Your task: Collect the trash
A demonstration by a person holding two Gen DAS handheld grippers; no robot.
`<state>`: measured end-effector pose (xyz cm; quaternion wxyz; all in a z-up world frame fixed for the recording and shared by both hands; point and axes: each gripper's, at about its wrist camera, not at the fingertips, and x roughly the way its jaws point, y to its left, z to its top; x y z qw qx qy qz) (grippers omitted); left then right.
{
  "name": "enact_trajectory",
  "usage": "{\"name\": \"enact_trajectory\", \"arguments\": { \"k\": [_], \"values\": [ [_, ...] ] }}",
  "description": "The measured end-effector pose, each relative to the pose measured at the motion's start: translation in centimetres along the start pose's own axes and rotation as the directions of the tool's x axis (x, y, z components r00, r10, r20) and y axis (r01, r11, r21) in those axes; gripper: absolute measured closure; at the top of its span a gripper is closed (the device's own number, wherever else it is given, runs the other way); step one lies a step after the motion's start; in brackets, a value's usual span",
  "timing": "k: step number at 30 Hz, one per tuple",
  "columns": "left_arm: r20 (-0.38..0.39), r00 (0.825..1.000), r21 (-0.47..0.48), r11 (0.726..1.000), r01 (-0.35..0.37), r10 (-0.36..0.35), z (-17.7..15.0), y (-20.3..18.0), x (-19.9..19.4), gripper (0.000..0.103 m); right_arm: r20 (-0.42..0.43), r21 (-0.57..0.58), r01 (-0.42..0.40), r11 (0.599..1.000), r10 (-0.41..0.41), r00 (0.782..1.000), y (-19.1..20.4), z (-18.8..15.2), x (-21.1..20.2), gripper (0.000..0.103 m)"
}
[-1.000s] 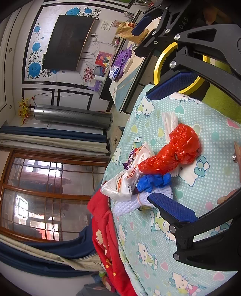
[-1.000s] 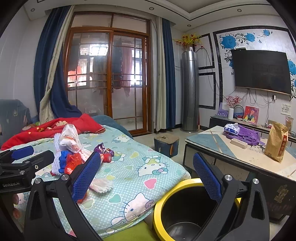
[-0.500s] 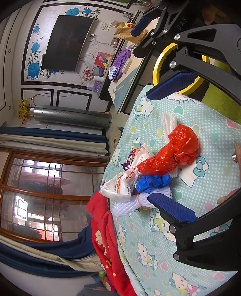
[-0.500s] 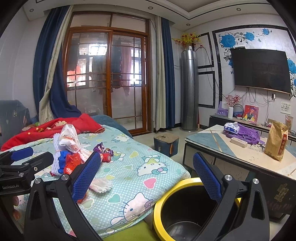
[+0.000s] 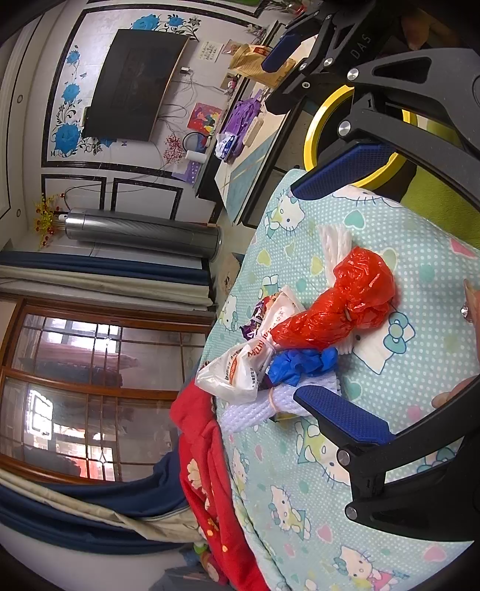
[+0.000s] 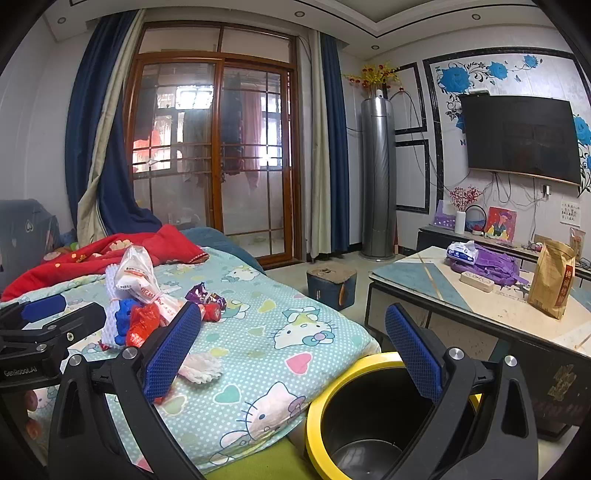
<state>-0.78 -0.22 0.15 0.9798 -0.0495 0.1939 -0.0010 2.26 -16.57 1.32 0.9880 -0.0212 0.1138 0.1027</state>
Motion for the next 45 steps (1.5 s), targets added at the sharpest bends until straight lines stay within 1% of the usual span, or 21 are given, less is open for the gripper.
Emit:
{"name": "enact_trajectory", "arguments": {
  "k": [6, 10, 14, 17, 20, 22, 26, 29, 30, 33, 37, 39, 41, 44, 45],
  "values": [
    [-0.004, 1.0, -0.003, 1.0, -0.001, 0.001, -0.1, 0.0, 0.1, 0.011, 0.002, -0.003, -0.003, 1.0, 0.003, 1.0, 0.0, -0.1, -0.1, 0.006],
    [-0.005, 1.0, -0.023, 1.0, -0.012, 0.011, -0.1, 0.5, 0.0, 0.011, 0.006, -0.015, -0.028, 0.999, 0.028, 1.0, 0.4, -0.7, 0.1, 0.006],
    [-0.002, 0.999, -0.054, 0.998, -0.033, 0.033, 0.0, 1.5, 0.1, 0.011, 0.01, -0.051, -0.085, 0.995, 0.085, 0.996, 1.4, -0.8, -0.1, 0.006],
    [-0.003, 0.999, -0.077, 0.996, -0.053, 0.053, 0.6, 2.9, 0.2, 0.011, 0.004, -0.096, -0.142, 0.985, 0.143, 0.99, 2.5, -0.7, -0.2, 0.006],
    [0.0, 0.997, -0.099, 0.992, -0.076, 0.077, 0.9, 4.1, 0.1, 0.011, -0.007, -0.134, -0.183, 0.974, 0.183, 0.983, 3.7, -0.5, -0.3, 0.006],
    [-0.002, 0.996, -0.113, 0.989, -0.093, 0.094, 1.1, 5.0, 0.1, 0.011, -0.03, -0.165, -0.217, 0.962, 0.215, 0.976, 4.8, -0.3, 0.0, 0.006],
    [-0.011, 0.993, -0.144, 0.983, -0.117, 0.117, 1.4, 6.7, 0.2, 0.011, -0.072, -0.159, -0.279, 0.947, 0.271, 0.96, 5.8, 0.3, 1.3, 0.006],
    [-0.03, 0.992, -0.167, 0.978, -0.126, 0.123, 1.6, 8.0, 0.5, 0.011, -0.105, -0.126, -0.302, 0.945, 0.29, 0.951, 6.2, 0.6, 2.7, 0.006],
    [-0.038, 0.991, -0.174, 0.976, -0.132, 0.127, 1.7, 8.4, 0.6, 0.011, -0.128, -0.115, -0.315, 0.942, 0.3, 0.945, 6.5, 0.8, 3.5, 0.006],
    [-0.06, 0.99, -0.197, 0.971, -0.138, 0.129, 1.8, 9.6, 0.9, 0.011, -0.153, -0.12, -0.322, 0.939, 0.303, 0.941, 7.0, 1.0, 5.1, 0.006],
    [-0.073, 0.992, -0.214, 0.969, -0.12, 0.107, 1.8, 10.7, 1.5, 0.011, -0.191, -0.083, -0.335, 0.938, 0.315, 0.93, 7.4, 1.6, 7.5, 0.006],
    [-0.074, 0.994, -0.23, 0.968, -0.101, 0.086, 1.9, 11.1, 1.8, 0.011, -0.217, -0.069, -0.341, 0.938, 0.319, 0.923, 7.5, 1.8, 8.7, 0.01],
    [-0.071, 0.996, -0.244, 0.967, -0.076, 0.061, 2.0, 11.3, 2.1, 0.011, -0.252, -0.06, -0.352, 0.934, 0.328, 0.911, 7.9, 1.9, 10.2, 0.022],
    [-0.098, 0.993, -0.221, 0.972, -0.085, 0.064, 2.2, 11.3, 3.2, 0.011, -0.302, -0.032, -0.368, 0.929, 0.342, 0.89, 8.2, 1.8, 12.1, 0.029],
    [-0.113, 0.992, -0.219, 0.973, -0.079, 0.055, 2.2, 11.4, 3.7, 0.011, -0.314, -0.02, -0.373, 0.927, 0.349, 0.883, 8.1, 1.6, 12.5, 0.03]
  ]
}}
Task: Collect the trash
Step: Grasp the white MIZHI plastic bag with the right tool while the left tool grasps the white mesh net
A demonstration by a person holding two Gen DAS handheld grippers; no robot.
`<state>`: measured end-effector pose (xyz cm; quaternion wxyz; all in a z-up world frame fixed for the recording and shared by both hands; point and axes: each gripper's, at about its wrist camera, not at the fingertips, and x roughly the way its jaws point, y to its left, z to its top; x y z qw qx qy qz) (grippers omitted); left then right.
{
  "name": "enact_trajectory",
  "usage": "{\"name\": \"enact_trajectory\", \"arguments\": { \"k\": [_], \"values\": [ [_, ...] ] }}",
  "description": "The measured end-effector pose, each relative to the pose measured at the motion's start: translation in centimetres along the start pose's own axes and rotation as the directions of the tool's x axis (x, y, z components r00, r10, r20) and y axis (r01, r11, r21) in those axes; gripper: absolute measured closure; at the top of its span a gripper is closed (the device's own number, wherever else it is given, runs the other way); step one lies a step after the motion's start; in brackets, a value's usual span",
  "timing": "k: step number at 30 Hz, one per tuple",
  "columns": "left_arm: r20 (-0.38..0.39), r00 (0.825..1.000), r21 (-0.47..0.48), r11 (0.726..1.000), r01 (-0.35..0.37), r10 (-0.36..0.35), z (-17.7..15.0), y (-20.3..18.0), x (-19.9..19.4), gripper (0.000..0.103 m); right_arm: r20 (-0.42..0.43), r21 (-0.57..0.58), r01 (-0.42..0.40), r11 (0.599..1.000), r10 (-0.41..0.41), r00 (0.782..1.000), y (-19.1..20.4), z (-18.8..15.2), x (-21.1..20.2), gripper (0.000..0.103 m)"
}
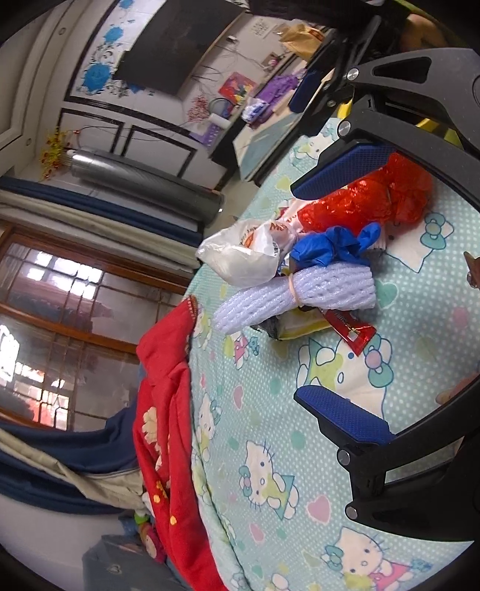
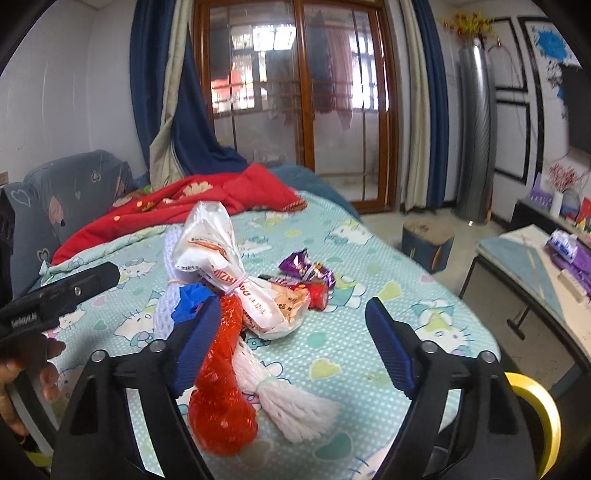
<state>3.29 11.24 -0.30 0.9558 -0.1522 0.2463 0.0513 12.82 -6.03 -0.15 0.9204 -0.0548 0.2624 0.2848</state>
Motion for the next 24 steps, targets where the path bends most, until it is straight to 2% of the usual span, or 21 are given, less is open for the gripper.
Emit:
{"name": "enact_trajectory", "arguments": {
  "k": [4, 7, 10, 15, 19, 24],
  "values": [
    [-0.087, 0.996, 0.001, 1.0, 0.013, -0.013, 0.1, 0.3, 2.3, 0.011, -0.078, 0.025, -0.017, 1.0, 0.019, 0.997, -0.4, 0.2, 2.3, 0.041],
    [-0.122, 0.992, -0.019, 1.0, 0.02, -0.022, 0.1, 0.7, 3.5, 0.011, -0.143, 0.067, -0.037, 0.997, 0.047, 0.989, -0.7, 0.2, 4.1, 0.046],
    [-0.155, 0.987, -0.052, 0.998, 0.031, -0.039, 0.0, 1.3, 4.7, 0.016, -0.194, 0.114, -0.058, 0.992, 0.079, 0.978, -1.1, 0.0, 5.6, 0.057],
    [-0.178, 0.981, -0.09, 0.994, 0.063, -0.078, -0.1, 1.7, 6.0, 0.026, -0.228, 0.162, -0.093, 0.982, 0.129, 0.965, -1.5, -0.1, 7.5, 0.063],
    [-0.187, 0.976, -0.14, 0.986, 0.087, -0.112, -0.2, 2.0, 6.7, 0.032, -0.25, 0.196, -0.118, 0.974, 0.166, 0.954, -1.6, -0.5, 8.2, 0.081],
    [-0.183, 0.971, -0.179, 0.977, 0.118, -0.151, 0.0, 2.4, 7.2, 0.044, -0.227, 0.205, -0.13, 0.97, 0.176, 0.958, -1.8, -0.7, 7.4, 0.087]
  ]
}}
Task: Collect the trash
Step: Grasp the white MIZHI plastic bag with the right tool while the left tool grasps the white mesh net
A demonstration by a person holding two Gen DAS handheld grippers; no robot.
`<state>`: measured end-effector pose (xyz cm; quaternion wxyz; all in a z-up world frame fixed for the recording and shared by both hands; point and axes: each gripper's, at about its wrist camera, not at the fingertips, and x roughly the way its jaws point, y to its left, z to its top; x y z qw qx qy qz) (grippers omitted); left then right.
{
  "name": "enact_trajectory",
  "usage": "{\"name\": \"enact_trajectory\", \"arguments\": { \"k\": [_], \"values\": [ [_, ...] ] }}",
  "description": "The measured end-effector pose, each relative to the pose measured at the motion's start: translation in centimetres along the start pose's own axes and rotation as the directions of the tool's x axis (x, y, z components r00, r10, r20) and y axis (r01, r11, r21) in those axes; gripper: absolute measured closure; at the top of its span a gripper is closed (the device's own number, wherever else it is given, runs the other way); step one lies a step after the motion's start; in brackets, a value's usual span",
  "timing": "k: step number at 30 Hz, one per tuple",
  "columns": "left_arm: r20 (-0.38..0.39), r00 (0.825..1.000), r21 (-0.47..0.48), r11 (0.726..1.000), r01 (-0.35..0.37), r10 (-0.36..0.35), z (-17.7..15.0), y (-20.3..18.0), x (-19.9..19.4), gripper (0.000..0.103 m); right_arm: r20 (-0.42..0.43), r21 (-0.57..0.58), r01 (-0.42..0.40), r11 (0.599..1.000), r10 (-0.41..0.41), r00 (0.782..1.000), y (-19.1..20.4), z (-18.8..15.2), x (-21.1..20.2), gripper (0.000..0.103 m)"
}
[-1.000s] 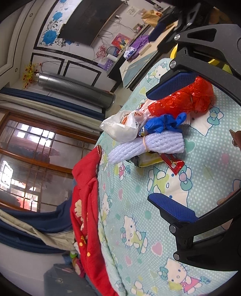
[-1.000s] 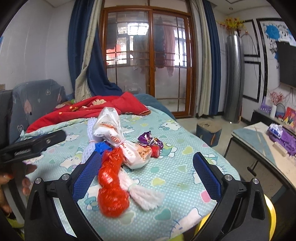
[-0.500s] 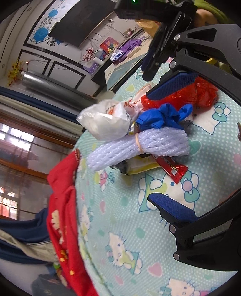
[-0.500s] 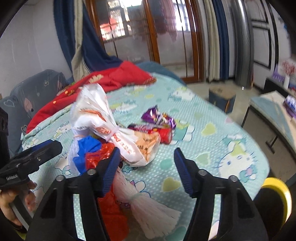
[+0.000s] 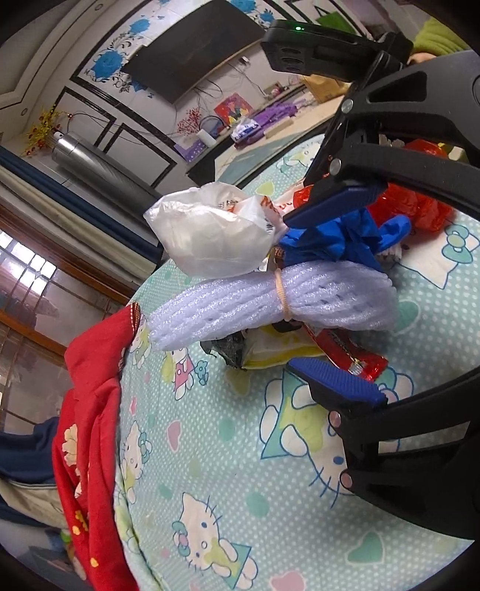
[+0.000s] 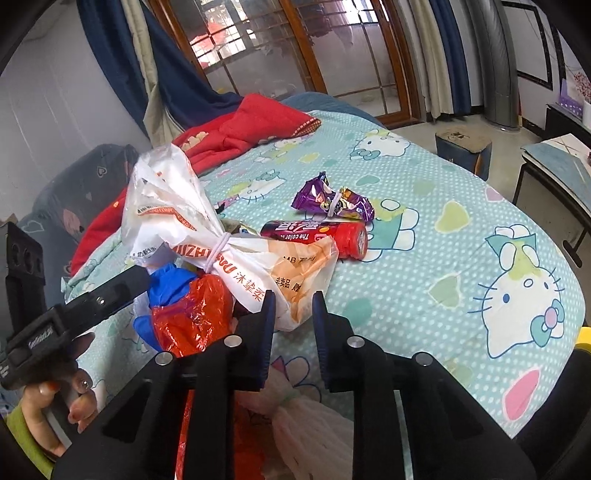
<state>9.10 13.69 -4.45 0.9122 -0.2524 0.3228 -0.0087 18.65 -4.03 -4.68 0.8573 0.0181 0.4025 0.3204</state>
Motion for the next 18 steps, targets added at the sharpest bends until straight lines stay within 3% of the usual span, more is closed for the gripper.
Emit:
{"name": "enact_trajectory", "arguments": {
  "k": [4, 6, 8, 18],
  "values": [
    [-0.019, 0.999, -0.039, 0.999, 0.037, -0.038, -0.2, 0.4, 0.2, 0.058, 0.031, 0.005, 0.007, 1.0, -0.007, 0.999, -0.2, -0.2, -0.7, 0.091],
    [-0.022, 0.998, -0.046, 0.998, 0.049, -0.05, -0.3, 0.6, 0.3, 0.073, 0.051, 0.009, 0.01, 1.0, -0.01, 0.999, -0.2, -0.4, -1.1, 0.092],
    [-0.025, 0.998, -0.045, 0.997, 0.058, -0.059, -0.4, 0.5, 0.2, 0.078, 0.071, 0.009, 0.017, 1.0, -0.018, 0.997, -0.3, -0.6, -1.6, 0.093],
    [0.055, 0.996, 0.012, 0.998, 0.063, -0.063, -0.3, -0.6, -1.9, 0.087, 0.178, 0.04, 0.069, 0.997, -0.076, 0.981, -1.3, -0.7, -4.4, 0.095]
  ]
}}
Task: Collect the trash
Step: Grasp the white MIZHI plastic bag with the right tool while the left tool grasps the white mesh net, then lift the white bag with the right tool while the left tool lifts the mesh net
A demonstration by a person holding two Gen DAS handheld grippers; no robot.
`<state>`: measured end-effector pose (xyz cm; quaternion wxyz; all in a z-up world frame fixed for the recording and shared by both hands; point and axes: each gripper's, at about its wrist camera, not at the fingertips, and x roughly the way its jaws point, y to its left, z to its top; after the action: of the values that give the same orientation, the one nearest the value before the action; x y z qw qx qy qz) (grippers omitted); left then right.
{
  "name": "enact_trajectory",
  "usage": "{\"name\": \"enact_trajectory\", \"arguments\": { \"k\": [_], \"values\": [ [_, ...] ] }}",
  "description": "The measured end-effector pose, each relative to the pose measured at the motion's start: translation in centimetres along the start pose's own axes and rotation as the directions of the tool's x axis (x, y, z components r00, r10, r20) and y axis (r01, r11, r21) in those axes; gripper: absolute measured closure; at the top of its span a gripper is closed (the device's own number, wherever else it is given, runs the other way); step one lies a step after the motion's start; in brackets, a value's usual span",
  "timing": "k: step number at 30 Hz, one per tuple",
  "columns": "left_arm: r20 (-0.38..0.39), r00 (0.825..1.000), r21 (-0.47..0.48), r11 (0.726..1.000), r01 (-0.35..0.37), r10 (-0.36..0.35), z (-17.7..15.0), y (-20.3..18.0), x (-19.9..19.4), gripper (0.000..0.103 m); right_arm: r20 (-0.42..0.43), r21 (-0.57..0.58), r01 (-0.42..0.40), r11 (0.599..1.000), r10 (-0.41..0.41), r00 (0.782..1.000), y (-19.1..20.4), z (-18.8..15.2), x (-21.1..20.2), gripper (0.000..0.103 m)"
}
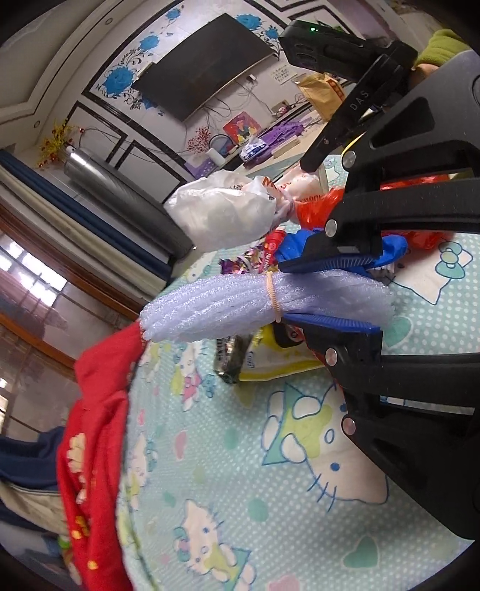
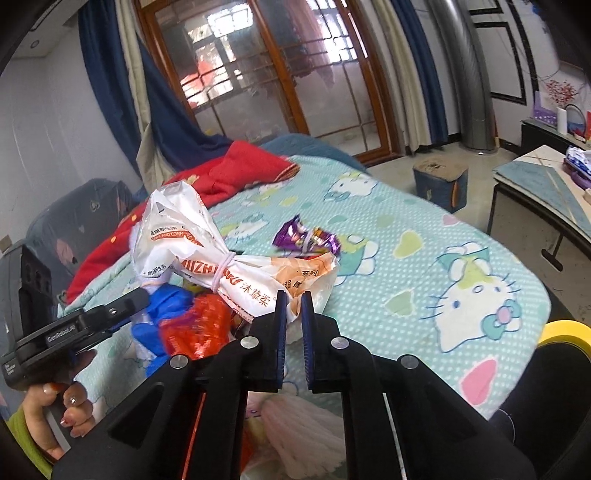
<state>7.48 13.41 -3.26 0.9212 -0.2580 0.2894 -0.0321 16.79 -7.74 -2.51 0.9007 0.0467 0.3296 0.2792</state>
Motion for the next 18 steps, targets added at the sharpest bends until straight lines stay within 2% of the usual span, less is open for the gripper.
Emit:
{"name": "enact_trajectory", "arguments": {
  "k": [4, 7, 13, 18],
  "values": [
    [0.066, 0.997, 0.077, 0.996, -0.037, 0.032, 0.3, -1.4, -1.3, 0.087, 0.024, 0.0, 0.024, 1.0, -0.024, 0.999, -0.6, 0.3, -0.7, 0.095],
    [0.066, 0.998, 0.118, 0.993, -0.03, 0.023, 0.7, -2.4, -1.5, 0.086, 0.026, 0.001, 0.035, 0.999, -0.035, 0.999, -0.9, 0.4, -1.0, 0.095],
    [0.012, 1.0, 0.092, 0.996, -0.002, 0.001, 0.1, -2.0, -0.2, 0.084, 0.031, -0.003, 0.06, 0.998, -0.06, 0.998, -1.7, 0.5, -1.9, 0.095],
    [-0.046, 0.998, 0.032, 0.999, 0.033, -0.032, -0.2, -0.7, 1.2, 0.083, 0.032, 0.0, 0.08, 0.997, -0.08, 0.996, -2.5, 0.6, -2.7, 0.095]
  ]
}}
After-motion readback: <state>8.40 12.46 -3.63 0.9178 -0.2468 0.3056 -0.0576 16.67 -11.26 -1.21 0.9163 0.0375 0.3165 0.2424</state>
